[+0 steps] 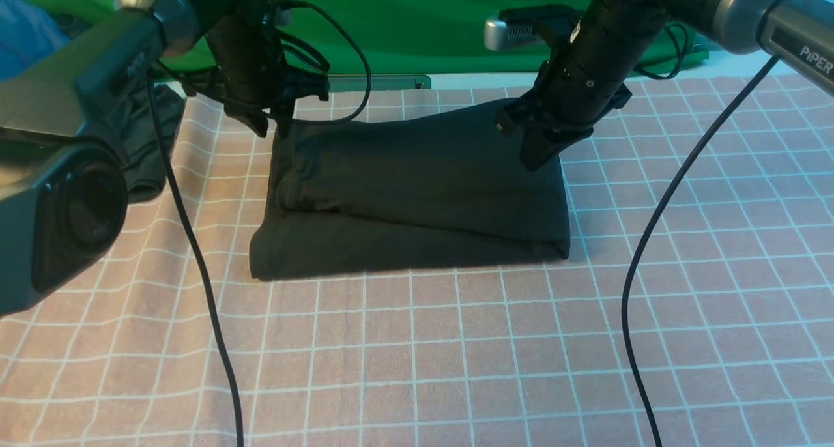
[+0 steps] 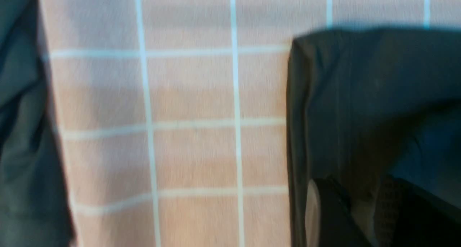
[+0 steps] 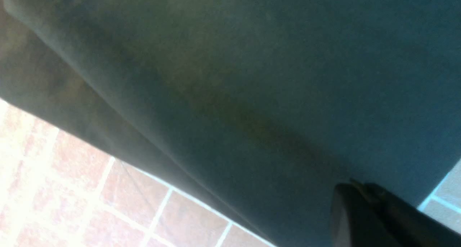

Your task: Fold a long-sleeved shirt over a pink coffee tablecloth.

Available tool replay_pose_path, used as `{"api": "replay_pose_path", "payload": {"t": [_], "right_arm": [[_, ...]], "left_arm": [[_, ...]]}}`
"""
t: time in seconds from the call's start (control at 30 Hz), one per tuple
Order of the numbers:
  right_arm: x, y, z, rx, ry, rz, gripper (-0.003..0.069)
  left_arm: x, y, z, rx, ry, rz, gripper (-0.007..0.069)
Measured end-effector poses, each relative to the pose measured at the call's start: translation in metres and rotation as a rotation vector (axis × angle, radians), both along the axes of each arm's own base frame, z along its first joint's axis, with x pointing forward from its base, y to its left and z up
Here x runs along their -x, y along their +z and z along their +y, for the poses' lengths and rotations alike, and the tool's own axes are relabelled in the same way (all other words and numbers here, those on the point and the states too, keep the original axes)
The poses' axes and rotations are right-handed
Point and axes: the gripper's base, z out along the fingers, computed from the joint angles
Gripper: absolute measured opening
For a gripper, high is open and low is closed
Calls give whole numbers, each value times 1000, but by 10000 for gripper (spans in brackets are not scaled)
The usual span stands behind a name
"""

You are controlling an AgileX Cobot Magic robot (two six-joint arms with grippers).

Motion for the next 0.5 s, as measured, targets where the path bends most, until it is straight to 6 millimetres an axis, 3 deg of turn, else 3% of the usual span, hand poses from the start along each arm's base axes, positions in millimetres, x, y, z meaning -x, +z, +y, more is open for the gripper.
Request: {"api": "replay_pose_path", "payload": {"t": [0.07, 0.17, 0.27, 0.43, 0.5], "right_arm": [[0, 0, 0, 3, 8, -3, 55], [0, 0, -1, 11, 31, -4, 43], [1, 2, -2, 25, 38, -11, 35], [4, 19, -9, 70, 41, -64, 35], [10, 38, -15, 92, 33, -111, 35]], "left_arm": [[4, 11, -1, 30, -1, -8, 164], [18, 49, -11, 195, -56, -52, 54], [33, 79, -23, 318, -107, -88, 11], [57, 95, -26, 330, -123, -77, 11], [78, 94, -21, 298, -112, -35, 11]]}}
